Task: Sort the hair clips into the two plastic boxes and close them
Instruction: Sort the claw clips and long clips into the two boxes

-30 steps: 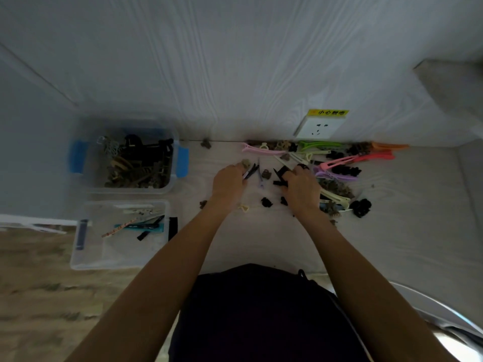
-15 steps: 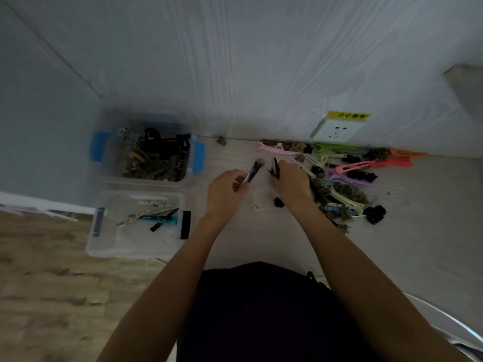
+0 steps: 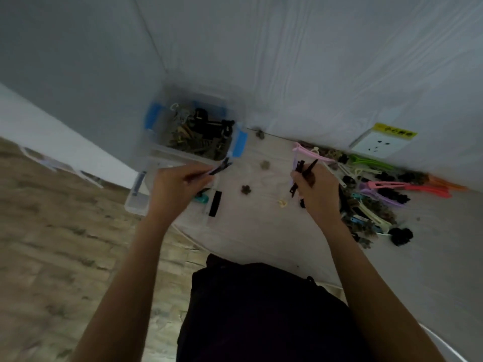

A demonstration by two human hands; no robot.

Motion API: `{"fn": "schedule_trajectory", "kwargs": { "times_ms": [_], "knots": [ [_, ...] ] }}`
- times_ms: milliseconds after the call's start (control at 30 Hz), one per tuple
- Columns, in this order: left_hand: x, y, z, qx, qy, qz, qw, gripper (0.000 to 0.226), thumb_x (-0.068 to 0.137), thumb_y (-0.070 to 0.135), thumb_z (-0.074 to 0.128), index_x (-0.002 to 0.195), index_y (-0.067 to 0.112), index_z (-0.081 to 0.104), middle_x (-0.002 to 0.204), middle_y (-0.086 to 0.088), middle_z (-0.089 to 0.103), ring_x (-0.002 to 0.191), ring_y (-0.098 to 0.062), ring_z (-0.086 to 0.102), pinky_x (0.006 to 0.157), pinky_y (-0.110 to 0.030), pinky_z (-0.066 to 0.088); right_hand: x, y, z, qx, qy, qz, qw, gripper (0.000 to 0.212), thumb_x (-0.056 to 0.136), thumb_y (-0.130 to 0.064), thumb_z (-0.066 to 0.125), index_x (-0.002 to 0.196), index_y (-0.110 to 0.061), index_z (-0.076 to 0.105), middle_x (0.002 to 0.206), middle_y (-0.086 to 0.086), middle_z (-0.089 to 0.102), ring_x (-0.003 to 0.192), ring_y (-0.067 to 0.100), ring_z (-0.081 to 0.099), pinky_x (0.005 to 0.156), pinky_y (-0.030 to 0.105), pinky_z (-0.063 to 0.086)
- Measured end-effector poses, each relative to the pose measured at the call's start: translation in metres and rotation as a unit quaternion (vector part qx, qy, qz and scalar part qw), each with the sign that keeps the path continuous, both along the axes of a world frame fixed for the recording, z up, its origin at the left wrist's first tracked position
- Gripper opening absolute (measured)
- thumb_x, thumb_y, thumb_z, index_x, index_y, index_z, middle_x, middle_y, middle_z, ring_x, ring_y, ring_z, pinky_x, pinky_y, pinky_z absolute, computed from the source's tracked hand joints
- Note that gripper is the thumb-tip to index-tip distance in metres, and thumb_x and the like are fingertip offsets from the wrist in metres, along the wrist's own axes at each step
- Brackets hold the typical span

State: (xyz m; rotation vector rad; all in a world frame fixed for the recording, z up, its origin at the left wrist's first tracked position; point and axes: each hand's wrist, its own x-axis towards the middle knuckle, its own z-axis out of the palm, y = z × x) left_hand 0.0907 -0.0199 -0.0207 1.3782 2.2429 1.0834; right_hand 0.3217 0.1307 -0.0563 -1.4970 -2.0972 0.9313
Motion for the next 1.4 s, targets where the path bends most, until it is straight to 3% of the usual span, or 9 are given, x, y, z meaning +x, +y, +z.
{"fn": "schedule_trajectory", "kwargs": {
  "times_ms": [100, 200, 333, 533, 700, 833, 933, 1167, 1400],
  "knots": [
    [-0.028, -0.028, -0.003, -0.095, 0.065, 0.052, 0.992, 0.017, 0.076, 0.025, 0.075, 0.093, 0.023, 0.075, 0.081, -0.003, 0.075, 0.071, -0.016, 0.066, 0.067, -0.031, 0.053, -0.023, -0.018, 0.025, -0.093, 0.124, 0.001, 0.988, 0.02, 0.09, -0.022, 0.057, 0.08, -0.005, 0.061, 0.059, 0.0, 0.058, 0.049, 0.006, 0.053, 0.054, 0.015, 0.043],
    [-0.043, -0.039, -0.023, -0.265, 0.136, 0.036, 0.954, 0.016, 0.084, 0.035, 0.064, 0.099, 0.033, 0.071, 0.098, 0.002, 0.073, 0.096, -0.025, 0.065, 0.083, -0.039, 0.051, -0.058, -0.036, 0.039, -0.21, 0.222, 0.031, 0.952, 0.007, 0.091, -0.014, 0.056, 0.088, -0.01, 0.061, 0.069, -0.002, 0.064, 0.052, 0.001, 0.054, 0.056, 0.015, 0.047],
    [-0.042, -0.036, -0.044, -0.328, 0.088, -0.009, 0.94, 0.029, 0.087, 0.032, 0.06, 0.115, 0.028, 0.064, 0.119, -0.003, 0.065, 0.109, -0.025, 0.059, 0.092, -0.038, 0.047, -0.106, -0.052, 0.044, -0.171, 0.187, 0.141, 0.957, 0.008, 0.091, -0.016, 0.056, 0.086, -0.012, 0.059, 0.072, 0.002, 0.065, 0.056, 0.003, 0.056, 0.057, 0.017, 0.045],
    [-0.037, -0.052, -0.05, -0.118, 0.078, 0.106, 0.984, 0.02, 0.088, 0.023, 0.058, 0.107, 0.018, 0.065, 0.1, -0.003, 0.071, 0.091, -0.023, 0.066, 0.078, -0.039, 0.054, -0.168, -0.072, 0.017, 0.073, -0.045, 0.327, 0.941, 0.021, 0.089, -0.023, 0.058, 0.097, -0.003, 0.059, 0.091, 0.011, 0.058, 0.082, 0.023, 0.055, 0.066, 0.03, 0.037],
    [-0.024, -0.058, -0.047, -0.012, 0.052, 0.176, 0.983, 0.024, 0.093, 0.027, 0.044, 0.1, 0.017, 0.064, 0.089, 0.0, 0.07, 0.075, -0.016, 0.065, 0.063, -0.033, 0.054, -0.182, -0.076, 0.005, 0.055, -0.205, 0.395, 0.894, 0.028, 0.088, -0.025, 0.06, 0.104, -0.003, 0.057, 0.111, 0.017, 0.06, 0.1, 0.03, 0.056, 0.079, 0.036, 0.042],
    [-0.007, -0.038, -0.045, 0.017, 0.062, 0.094, 0.994, 0.022, 0.092, 0.024, 0.047, 0.099, 0.012, 0.065, 0.091, -0.004, 0.069, 0.079, -0.018, 0.064, 0.068, -0.029, 0.05, -0.14, -0.074, 0.021, 0.055, -0.036, 0.345, 0.936, 0.026, 0.088, -0.022, 0.061, 0.107, -0.005, 0.063, 0.105, 0.013, 0.064, 0.092, 0.026, 0.061, 0.076, 0.032, 0.045],
    [0.02, -0.006, -0.048, 0.035, 0.09, -0.036, 0.995, 0.021, 0.09, 0.02, 0.049, 0.102, 0.011, 0.064, 0.096, -0.006, 0.066, 0.086, -0.02, 0.059, 0.075, -0.028, 0.047, -0.079, -0.06, 0.023, 0.074, -0.023, 0.249, 0.966, 0.021, 0.089, -0.022, 0.056, 0.102, -0.011, 0.066, 0.096, 0.009, 0.067, 0.085, 0.024, 0.063, 0.073, 0.029, 0.045],
    [0.111, 0.082, -0.061, -0.055, 0.027, -0.259, 0.964, 0.029, 0.087, 0.017, 0.054, 0.116, 0.014, 0.059, 0.116, -0.006, 0.059, 0.107, -0.022, 0.051, 0.089, -0.032, 0.045, 0.085, -0.022, -0.006, 0.013, -0.133, -0.046, 0.99, 0.019, 0.09, -0.011, 0.054, 0.104, -0.008, 0.068, 0.106, 0.014, 0.068, 0.096, 0.032, 0.062, 0.081, 0.036, 0.048],
    [0.184, 0.141, -0.076, -0.158, 0.131, -0.386, 0.899, 0.036, 0.087, 0.036, 0.059, 0.112, 0.01, 0.059, 0.111, -0.011, 0.06, 0.105, -0.029, 0.051, 0.087, -0.035, 0.04, 0.158, 0.001, -0.038, 0.002, -0.283, -0.081, 0.956, 0.029, 0.088, -0.006, 0.054, 0.116, -0.003, 0.059, 0.12, 0.02, 0.058, 0.111, 0.041, 0.052, 0.095, 0.048, 0.041]
  ]
}}
